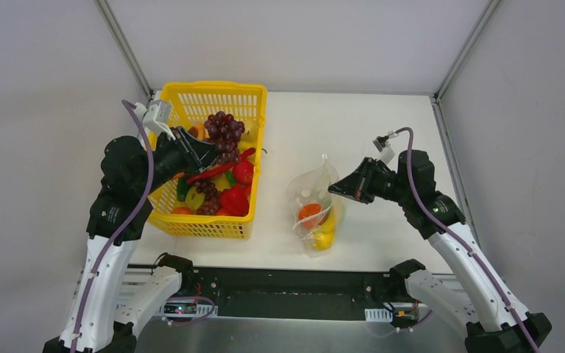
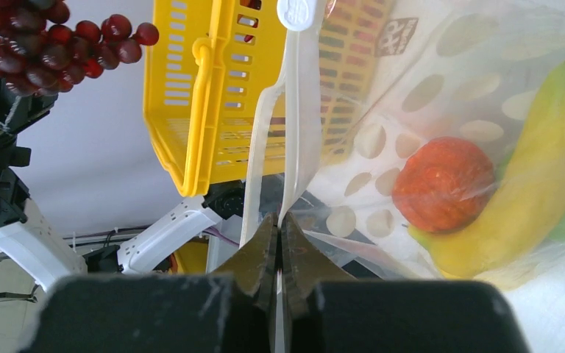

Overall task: Place the food in the zip-top bag and seal the zipper
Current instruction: Pick up the fake fruit from the bin, then place the fake fruit in the zipper food storage bag.

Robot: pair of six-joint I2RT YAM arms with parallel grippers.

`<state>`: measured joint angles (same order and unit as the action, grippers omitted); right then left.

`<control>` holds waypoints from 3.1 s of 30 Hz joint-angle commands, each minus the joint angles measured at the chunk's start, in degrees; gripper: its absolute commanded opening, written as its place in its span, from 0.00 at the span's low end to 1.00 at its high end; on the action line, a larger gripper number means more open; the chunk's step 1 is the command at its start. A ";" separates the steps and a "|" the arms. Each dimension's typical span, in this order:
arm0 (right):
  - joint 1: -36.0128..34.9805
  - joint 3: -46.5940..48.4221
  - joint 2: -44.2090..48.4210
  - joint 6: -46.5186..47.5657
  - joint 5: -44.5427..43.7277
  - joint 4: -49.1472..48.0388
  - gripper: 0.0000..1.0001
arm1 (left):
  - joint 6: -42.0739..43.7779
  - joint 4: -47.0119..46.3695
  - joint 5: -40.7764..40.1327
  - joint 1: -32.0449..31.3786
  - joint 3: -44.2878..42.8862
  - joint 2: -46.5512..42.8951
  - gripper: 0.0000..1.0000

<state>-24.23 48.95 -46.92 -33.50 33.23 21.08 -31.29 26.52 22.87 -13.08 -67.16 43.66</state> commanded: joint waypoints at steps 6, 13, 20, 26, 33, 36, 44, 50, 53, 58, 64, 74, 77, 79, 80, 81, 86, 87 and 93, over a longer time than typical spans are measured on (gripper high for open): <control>0.08 -2.97 2.04 -7.25 -3.92 -10.30 0.01 | -5.95 -13.50 3.39 -10.99 -2.78 2.76 0.00; 0.10 -4.48 2.07 -7.83 -3.70 -10.41 0.01 | -7.97 -20.74 1.99 -19.94 -3.78 7.64 0.00; 0.06 -4.59 2.49 -7.90 -4.29 -10.62 0.01 | -9.34 -26.25 0.64 -26.57 -1.78 12.06 0.00; 0.10 -4.53 2.79 -8.14 -5.37 -11.04 0.01 | -10.35 -30.92 -1.90 -30.33 2.68 15.01 0.00; 0.11 -4.43 3.64 -8.52 -6.56 -11.17 0.01 | -11.38 -34.85 -2.12 -33.88 5.08 21.29 0.00; 0.07 -4.56 4.21 -8.39 -7.37 -10.65 0.01 | -11.09 -34.54 -2.01 -34.75 5.36 23.15 0.00; 0.12 -4.56 4.77 -8.10 -9.66 -9.66 0.01 | -5.50 -25.99 -2.95 -35.39 4.48 22.99 0.00; 0.10 -4.60 5.11 -8.25 -8.43 -10.97 0.01 | -3.17 -21.49 -3.99 -35.60 4.95 24.03 0.00; 0.10 -4.69 5.31 -8.25 -5.83 -12.59 0.01 | -2.81 -21.36 -3.99 -36.04 4.09 25.60 0.00; 0.14 -4.54 5.53 -8.09 -2.66 -14.67 0.01 | 1.39 -12.72 -8.58 -37.90 -2.14 29.33 0.00; 0.10 -4.87 5.55 -7.79 -2.96 -14.77 0.01 | 6.62 -5.33 -11.10 -41.10 -8.56 32.98 0.02; 0.12 -4.99 4.63 -8.16 -2.74 -15.07 0.01 | 12.98 2.93 -12.99 -44.32 -14.24 36.60 0.12; 0.11 -4.97 4.97 -8.17 -2.69 -15.10 0.01 | 13.15 3.29 -13.28 -44.38 -14.64 37.30 0.18; 0.16 -5.05 5.20 -8.20 -2.65 -15.26 0.01 | 12.67 2.98 -14.25 -44.36 -14.80 37.50 0.21; 0.15 -5.14 5.29 -8.17 -2.65 -15.35 0.01 | 12.47 2.93 -14.90 -44.32 -14.76 37.55 0.26; 0.09 -5.17 5.45 -8.16 -2.65 -15.45 0.01 | 12.40 2.92 -15.37 -44.31 -14.76 37.63 0.31; 0.15 -5.67 6.21 -8.23 -2.52 -16.58 0.01 | 12.05 1.49 -15.25 -44.34 -14.54 37.02 0.44; 0.17 -5.77 6.22 -8.40 -2.58 -16.78 0.01 | 11.98 0.86 -14.92 -44.31 -14.38 36.82 0.47; 0.17 -6.82 6.61 -9.65 -2.36 -18.78 0.01 | 12.44 -1.21 -13.89 -44.35 -14.17 34.61 0.66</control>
<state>-24.23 42.24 -41.56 -41.60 29.61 8.32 -19.86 28.49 8.49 -56.71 -79.33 81.43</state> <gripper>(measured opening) 0.014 0.607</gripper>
